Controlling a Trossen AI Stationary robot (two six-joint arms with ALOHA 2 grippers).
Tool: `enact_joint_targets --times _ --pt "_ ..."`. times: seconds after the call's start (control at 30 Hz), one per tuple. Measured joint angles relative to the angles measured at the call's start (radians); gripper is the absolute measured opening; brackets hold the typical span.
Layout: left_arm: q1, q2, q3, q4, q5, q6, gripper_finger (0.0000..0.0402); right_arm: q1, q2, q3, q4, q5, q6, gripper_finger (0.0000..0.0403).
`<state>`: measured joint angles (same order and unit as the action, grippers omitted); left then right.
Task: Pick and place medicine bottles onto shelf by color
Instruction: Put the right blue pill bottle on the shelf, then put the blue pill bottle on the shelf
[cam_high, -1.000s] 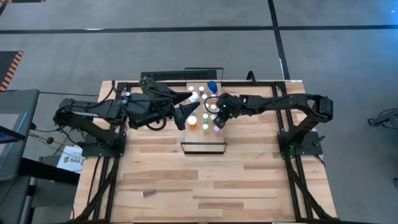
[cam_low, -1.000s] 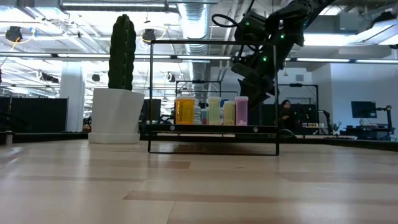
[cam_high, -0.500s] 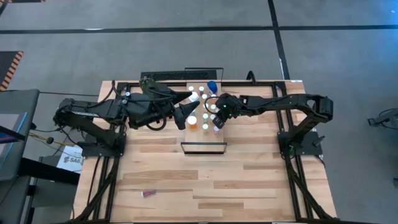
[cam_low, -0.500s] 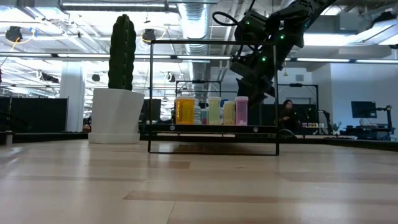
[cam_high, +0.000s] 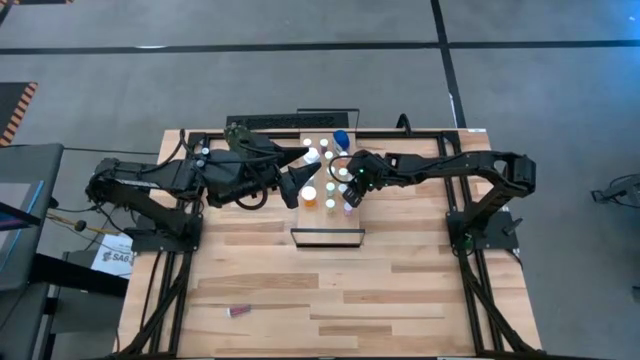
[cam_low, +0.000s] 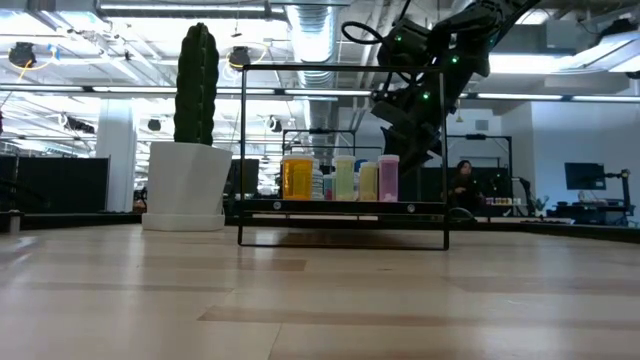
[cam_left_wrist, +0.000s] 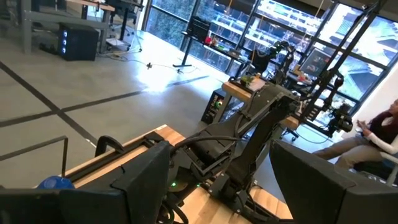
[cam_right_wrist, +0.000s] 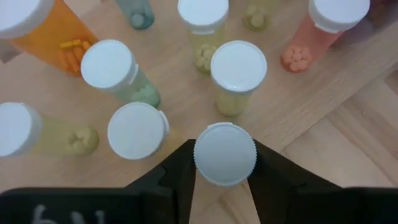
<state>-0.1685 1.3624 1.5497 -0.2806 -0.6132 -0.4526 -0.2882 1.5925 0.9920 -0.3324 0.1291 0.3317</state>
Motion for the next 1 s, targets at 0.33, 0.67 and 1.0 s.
enact_joint_targets --times 0.33,0.67,1.0 --pt "0.0 0.0 0.0 0.0 0.0 0.0 0.0265 0.0 0.0 0.001 0.007 -0.031 0.0 0.0175" --pt "0.0 0.0 0.0 -0.001 0.0 0.0 0.0265 -0.009 -0.052 0.001 -0.008 -0.051 -0.001 0.0212" --pt "0.0 0.0 0.0 -0.037 0.007 0.001 0.0265 -0.029 -0.242 0.002 -0.09 -0.051 0.001 0.0216"
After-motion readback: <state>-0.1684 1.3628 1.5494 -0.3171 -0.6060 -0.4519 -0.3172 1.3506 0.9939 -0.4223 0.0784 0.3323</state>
